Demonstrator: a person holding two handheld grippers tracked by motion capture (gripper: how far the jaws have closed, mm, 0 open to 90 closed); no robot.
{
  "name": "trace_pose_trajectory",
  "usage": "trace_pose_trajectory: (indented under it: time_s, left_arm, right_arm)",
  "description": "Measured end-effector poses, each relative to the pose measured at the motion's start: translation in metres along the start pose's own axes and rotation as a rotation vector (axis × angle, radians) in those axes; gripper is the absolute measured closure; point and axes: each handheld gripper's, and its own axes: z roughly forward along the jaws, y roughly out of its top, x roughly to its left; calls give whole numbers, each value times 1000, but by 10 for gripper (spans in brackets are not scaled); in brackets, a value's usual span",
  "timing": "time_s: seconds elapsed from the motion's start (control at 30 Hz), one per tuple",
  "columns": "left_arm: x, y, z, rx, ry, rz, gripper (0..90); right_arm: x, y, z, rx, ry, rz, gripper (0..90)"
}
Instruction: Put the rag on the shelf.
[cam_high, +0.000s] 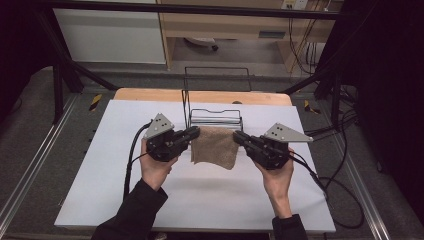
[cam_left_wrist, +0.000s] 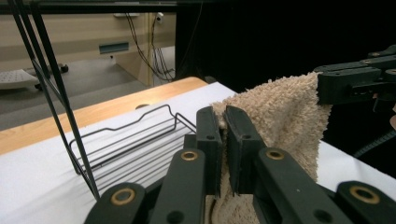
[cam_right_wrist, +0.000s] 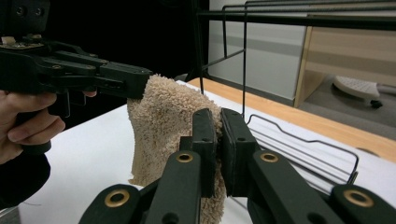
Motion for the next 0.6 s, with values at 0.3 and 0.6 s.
trace_pose_trajectory:
  time_s: [0.3,0.6]
  left_arm:
    - [3,17,2,-44,16,-4,843]
    - [9,25,3,-74,31,-9,843]
  right_arm:
    - [-2,18,1,-38,-14,-17,853]
    - [-3,30,5,-54,-15,-22,853]
